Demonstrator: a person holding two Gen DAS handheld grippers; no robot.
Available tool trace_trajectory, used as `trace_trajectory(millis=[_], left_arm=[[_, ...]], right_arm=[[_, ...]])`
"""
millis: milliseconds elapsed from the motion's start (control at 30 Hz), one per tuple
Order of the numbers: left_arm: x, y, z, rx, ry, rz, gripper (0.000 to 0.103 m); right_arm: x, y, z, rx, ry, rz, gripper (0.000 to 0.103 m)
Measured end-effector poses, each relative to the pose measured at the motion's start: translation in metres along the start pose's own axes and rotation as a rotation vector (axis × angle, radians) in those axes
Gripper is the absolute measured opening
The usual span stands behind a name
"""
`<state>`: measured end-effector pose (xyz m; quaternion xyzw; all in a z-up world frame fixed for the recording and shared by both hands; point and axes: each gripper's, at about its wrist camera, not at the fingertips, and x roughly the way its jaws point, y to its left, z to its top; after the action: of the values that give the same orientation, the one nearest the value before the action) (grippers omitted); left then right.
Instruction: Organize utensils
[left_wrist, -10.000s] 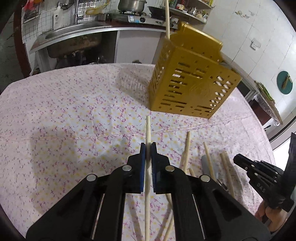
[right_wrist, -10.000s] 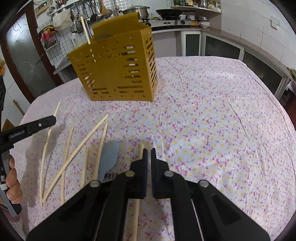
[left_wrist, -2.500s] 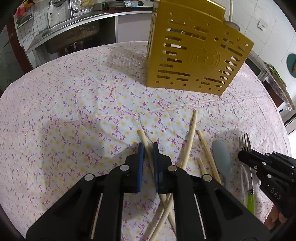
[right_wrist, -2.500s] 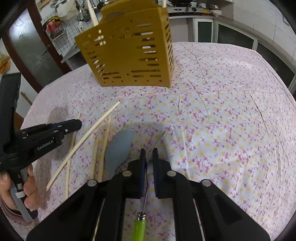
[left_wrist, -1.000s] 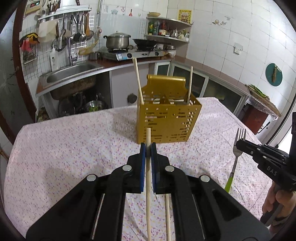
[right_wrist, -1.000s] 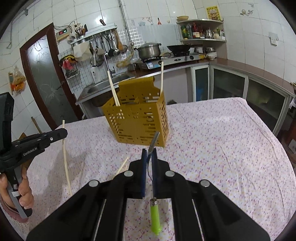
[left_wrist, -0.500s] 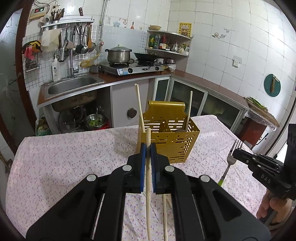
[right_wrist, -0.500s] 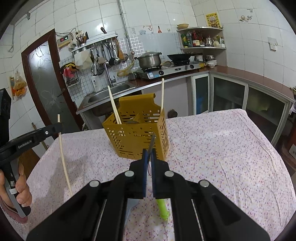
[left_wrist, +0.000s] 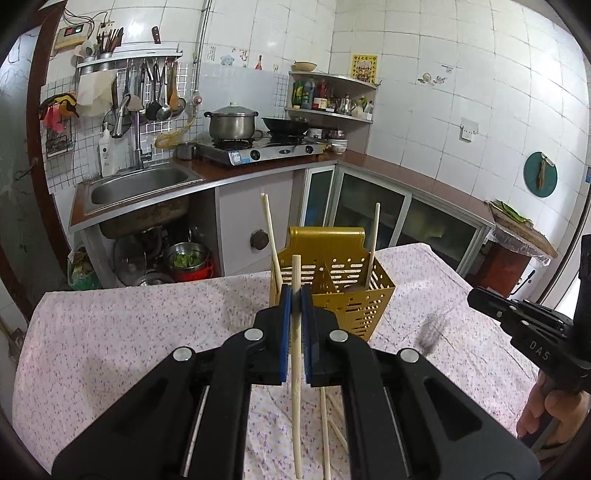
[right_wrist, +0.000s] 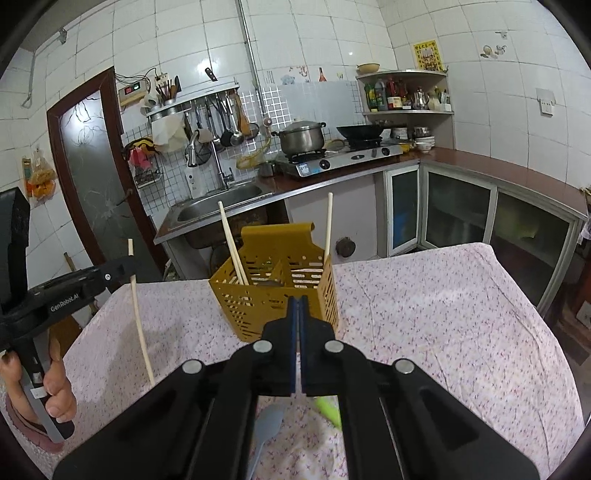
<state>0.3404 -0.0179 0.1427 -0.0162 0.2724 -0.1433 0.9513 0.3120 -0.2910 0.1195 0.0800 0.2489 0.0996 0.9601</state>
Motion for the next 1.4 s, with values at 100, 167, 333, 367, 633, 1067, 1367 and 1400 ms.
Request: trace_trajectory(millis=[100, 167, 333, 367, 633, 1067, 1367, 1400], left_arm=[[0.005, 0.003, -0.005, 0.004, 0.013, 0.005, 0.004], [0.008, 0.008, -0.01, -0.005, 0.025, 0.006, 0.004], [0.02, 0.035, -0.033, -0.057, 0.087, 0.023, 0.004], [0.022, 0.039, -0.037, -0.063, 0.094, 0.03, 0.004], [0.024, 0.07, -0.056, -0.112, 0.131, 0.047, 0.005], [0.02, 0.074, -0.058, -0.107, 0.124, 0.039, 0.005], [0.022, 0.07, -0.058, -0.09, 0.121, 0.037, 0.005], [0.022, 0.07, -0.058, -0.091, 0.121, 0.036, 0.005]], right_arm=[[0.014, -0.005, -0.005, 0.009, 0.036, -0.006, 0.0], [0.027, -0.009, -0.012, 0.026, 0.073, 0.008, 0.0], [0.059, -0.011, -0.04, 0.011, 0.181, 0.013, 0.0], [0.067, -0.013, -0.047, 0.019, 0.207, 0.014, 0.0], [0.099, -0.018, -0.08, 0.044, 0.304, 0.002, 0.004], [0.116, -0.013, -0.094, 0.073, 0.378, -0.068, 0.004], [0.115, -0.02, -0.101, 0.177, 0.389, -0.104, 0.057], [0.112, -0.018, -0.101, 0.166, 0.372, -0.113, 0.057]])
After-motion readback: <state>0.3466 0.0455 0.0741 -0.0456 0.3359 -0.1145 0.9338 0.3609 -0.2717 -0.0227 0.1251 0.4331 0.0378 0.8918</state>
